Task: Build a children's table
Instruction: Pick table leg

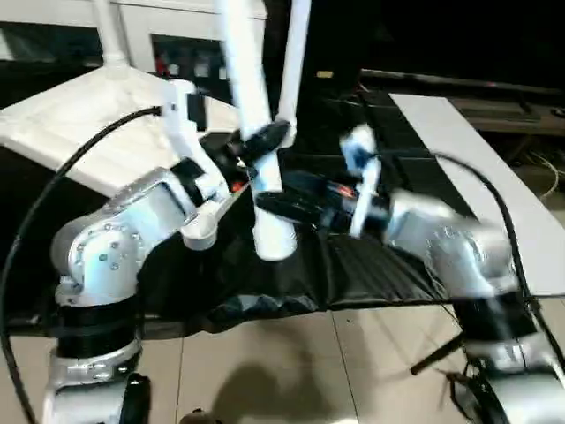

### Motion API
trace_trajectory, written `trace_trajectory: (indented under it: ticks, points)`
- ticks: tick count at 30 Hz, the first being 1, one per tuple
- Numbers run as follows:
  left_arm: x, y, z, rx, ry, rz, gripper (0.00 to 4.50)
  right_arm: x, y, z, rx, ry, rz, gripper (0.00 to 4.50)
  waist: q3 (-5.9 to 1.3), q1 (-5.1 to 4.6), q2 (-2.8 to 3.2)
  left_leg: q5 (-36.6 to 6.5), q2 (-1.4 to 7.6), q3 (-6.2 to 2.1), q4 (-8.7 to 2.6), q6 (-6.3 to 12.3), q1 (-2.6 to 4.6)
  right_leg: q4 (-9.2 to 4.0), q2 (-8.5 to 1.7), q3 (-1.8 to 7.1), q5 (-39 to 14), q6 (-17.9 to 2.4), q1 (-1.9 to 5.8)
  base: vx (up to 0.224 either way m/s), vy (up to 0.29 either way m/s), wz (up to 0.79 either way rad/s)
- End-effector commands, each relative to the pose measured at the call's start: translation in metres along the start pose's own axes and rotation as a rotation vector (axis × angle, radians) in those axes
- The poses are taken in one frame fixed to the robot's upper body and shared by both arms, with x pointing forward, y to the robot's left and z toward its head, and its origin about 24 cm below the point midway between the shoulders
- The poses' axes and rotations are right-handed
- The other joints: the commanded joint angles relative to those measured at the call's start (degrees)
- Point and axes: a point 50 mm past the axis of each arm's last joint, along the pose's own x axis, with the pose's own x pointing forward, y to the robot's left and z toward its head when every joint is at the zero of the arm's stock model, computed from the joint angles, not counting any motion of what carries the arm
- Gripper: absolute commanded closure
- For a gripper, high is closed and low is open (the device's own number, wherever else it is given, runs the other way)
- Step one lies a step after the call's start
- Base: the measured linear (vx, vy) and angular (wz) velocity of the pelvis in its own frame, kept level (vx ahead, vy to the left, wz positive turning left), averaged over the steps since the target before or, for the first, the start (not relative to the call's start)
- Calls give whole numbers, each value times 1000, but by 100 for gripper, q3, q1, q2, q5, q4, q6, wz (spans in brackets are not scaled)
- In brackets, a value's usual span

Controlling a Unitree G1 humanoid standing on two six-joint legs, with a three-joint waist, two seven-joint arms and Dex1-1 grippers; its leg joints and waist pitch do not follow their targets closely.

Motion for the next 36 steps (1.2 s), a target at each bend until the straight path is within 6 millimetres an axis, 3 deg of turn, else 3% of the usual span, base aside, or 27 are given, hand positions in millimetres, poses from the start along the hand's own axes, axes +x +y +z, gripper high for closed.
trace_trajectory:
  ticks: [1, 15, 16, 23, 27, 31, 32, 36]
  points:
    - [3, -10, 4, 81, 6, -101, 261, -5, -4, 1, -9, 62, 22, 0, -341, 1, 93, -334, 449, -153, -510, -283, 85, -342, -564, 355, -490, -955, 286, 0, 0, 0]
    - [3, -28, -1, 112, 27, -360, 262, -5, -7, -5, 8, 162, 152, 0, -336, -1, 88, -408, 479, -85, -493, -300, 94, -323, -587, 367, -600, -1172, 276, 0, 0, 0]
    - [3, -29, -4, 119, 41, -367, 262, -4, -5, -4, 8, 161, 175, 30, -335, 3, 89, -430, 480, -80, -491, -298, 92, -327, -593, 372, -625, -1166, 278, 0, 0, 0]
    - [3, -29, -7, 135, 62, -386, 262, -4, -3, -5, 4, 182, 219, 73, -345, 10, 78, -342, 477, -73, -482, -264, 94, -312, -586, 369, -490, -1184, 286, 0, 0, 0]
    - [4, -28, -5, 147, 64, -397, 262, -5, -4, -7, 6, 199, 228, 121, -344, 11, 86, -370, 483, -76, -483, -281, 97, -315, -593, 369, -548, -1195, 282, 0, 0, 0]
    - [3, -29, -6, 147, 72, -406, 262, -6, -5, -7, 4, 207, 229, 129, -342, 12, 86, -376, 480, -73, -483, -290, 97, -312, -589, 370, -563, -1191, 281, 0, 0, 0]
    - [3, -29, -7, 148, 74, -408, 262, -6, -5, -8, 3, 209, 230, 164, -345, 12, 86, -348, 479, -73, -481, -279, 94, -308, -586, 368, -520, -1201, 283, 0, 0, 0]
    - [3, -29, -8, 152, 84, -419, 262, -7, -6, -9, -6, 222, 233, 184, -349, 12, 88, -322, 478, -71, -474, -264, 93, -299, -588, 370, -444, -1228, 285, 0, 0, 0]
